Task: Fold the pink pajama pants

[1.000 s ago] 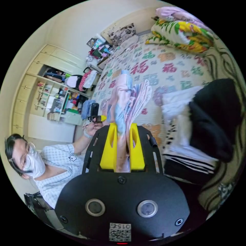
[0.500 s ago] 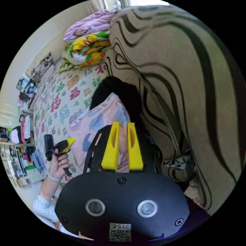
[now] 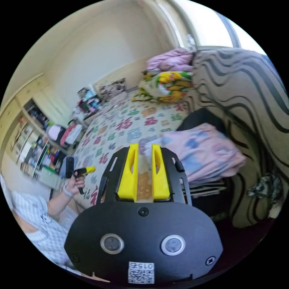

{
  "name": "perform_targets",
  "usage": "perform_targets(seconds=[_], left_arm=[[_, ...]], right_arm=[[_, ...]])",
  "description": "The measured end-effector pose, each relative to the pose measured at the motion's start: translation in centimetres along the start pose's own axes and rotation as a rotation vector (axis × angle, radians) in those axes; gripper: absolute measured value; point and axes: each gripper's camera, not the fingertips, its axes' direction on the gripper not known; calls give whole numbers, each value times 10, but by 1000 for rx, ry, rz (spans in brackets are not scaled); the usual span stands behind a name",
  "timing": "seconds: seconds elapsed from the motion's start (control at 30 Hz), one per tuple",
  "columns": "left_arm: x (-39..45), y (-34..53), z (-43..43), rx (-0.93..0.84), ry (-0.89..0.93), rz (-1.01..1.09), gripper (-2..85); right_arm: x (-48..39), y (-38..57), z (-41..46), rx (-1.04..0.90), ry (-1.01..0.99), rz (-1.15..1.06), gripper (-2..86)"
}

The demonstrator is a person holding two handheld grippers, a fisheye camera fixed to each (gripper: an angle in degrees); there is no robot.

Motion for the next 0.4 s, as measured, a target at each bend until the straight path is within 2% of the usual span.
perform_targets(seconds=[0.07, 0.1, 0.17, 0.2, 0.27, 0.37, 0.4], left_arm=[[3, 50, -85, 68, -261, 0, 79], [4, 62, -106, 81, -344, -11, 83], [11, 106, -185, 123, -649, -48, 98], [12, 116, -204, 132, -716, -65, 101], [20, 148, -278, 191, -999, -160, 117], [23, 170, -349, 250, -1227, -237, 150], [20, 171, -359, 240, -1249, -255, 159]], right_arm=[[-84, 60, 54, -69, -90, -88, 79], [-103, 76, 69, -86, -108, -101, 80], [-178, 136, 124, -91, -138, -82, 78], [-197, 150, 136, -90, -152, -89, 76], [-270, 192, 187, -165, -217, -111, 76], [-358, 218, 242, -320, -358, -180, 76], [-375, 221, 251, -345, -375, -201, 76]])
